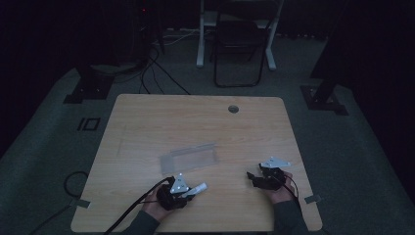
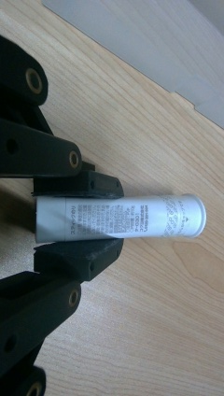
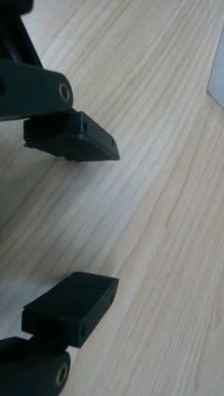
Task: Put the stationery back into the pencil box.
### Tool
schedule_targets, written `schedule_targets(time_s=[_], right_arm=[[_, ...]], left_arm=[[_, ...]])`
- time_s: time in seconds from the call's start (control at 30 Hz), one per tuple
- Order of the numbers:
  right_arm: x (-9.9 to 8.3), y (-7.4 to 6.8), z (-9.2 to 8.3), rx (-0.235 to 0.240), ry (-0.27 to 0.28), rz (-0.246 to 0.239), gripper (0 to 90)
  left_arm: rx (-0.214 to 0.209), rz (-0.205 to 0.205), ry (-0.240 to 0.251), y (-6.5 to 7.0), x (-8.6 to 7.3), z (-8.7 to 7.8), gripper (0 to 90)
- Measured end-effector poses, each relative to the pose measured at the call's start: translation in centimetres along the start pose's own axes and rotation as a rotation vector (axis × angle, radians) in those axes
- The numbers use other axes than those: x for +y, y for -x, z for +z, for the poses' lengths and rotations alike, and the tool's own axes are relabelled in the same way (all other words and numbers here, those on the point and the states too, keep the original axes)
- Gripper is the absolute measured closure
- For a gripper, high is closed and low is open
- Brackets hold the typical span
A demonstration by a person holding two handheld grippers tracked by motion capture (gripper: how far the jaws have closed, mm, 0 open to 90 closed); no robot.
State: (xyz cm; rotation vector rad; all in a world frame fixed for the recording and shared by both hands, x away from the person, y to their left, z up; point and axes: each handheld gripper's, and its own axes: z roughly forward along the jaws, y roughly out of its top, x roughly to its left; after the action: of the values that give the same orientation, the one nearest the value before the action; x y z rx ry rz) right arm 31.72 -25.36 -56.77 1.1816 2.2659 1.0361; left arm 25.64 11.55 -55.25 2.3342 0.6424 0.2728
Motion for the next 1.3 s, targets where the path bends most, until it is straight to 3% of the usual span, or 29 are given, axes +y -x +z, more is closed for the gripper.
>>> schedule_targets(time_s=[0.13,0.33,1.3], right_arm=[[-0.2,0.2,-0.3,-0.011,0.000,0.012,33.1],[-0.3,0.3,-0.3,-0.037,0.001,0.034,33.7],[-0.3,0.3,-0.3,-0.038,0.001,0.035,33.8]], left_arm=[[-0.009,-0.014,-0.003,-0.2,0.0,0.0,70.4],[0.008,-0.001,-0.009,0.0,0.1,-0.1,70.9],[0.043,0.022,0.044,0.1,1.0,-1.9,71.0]])
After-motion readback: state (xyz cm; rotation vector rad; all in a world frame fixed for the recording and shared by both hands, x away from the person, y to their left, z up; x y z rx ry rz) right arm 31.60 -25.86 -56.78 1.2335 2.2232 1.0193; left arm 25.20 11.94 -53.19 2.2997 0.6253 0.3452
